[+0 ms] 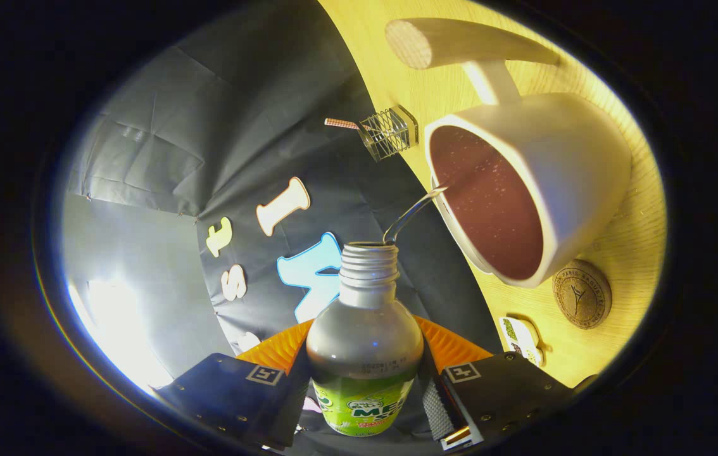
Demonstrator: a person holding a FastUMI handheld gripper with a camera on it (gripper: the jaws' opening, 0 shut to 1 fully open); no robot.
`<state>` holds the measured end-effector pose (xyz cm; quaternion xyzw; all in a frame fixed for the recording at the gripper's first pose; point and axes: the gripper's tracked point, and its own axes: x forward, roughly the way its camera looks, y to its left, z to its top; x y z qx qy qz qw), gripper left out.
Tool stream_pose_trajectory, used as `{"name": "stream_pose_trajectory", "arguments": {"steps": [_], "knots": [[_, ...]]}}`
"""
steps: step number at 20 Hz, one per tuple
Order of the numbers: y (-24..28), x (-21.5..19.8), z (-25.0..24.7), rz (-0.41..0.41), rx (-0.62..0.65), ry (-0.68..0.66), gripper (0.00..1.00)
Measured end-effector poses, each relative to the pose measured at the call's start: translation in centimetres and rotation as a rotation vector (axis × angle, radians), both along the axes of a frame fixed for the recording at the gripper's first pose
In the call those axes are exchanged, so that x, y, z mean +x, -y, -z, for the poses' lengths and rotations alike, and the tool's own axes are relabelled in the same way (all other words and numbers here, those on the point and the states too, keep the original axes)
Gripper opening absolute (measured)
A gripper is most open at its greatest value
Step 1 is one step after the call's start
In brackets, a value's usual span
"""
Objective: Take the bottle from table, then pour the juice into the cup, finally place the bottle on the coaster
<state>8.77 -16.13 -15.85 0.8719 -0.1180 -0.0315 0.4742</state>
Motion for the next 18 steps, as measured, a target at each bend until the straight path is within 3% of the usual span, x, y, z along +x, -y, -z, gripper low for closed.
{"name": "stream_pose_trajectory", "arguments": {"steps": [18], "knots": [[-1.0, -0.7, 1.0, 0.020, 0.127, -0.010, 0.77]]}}
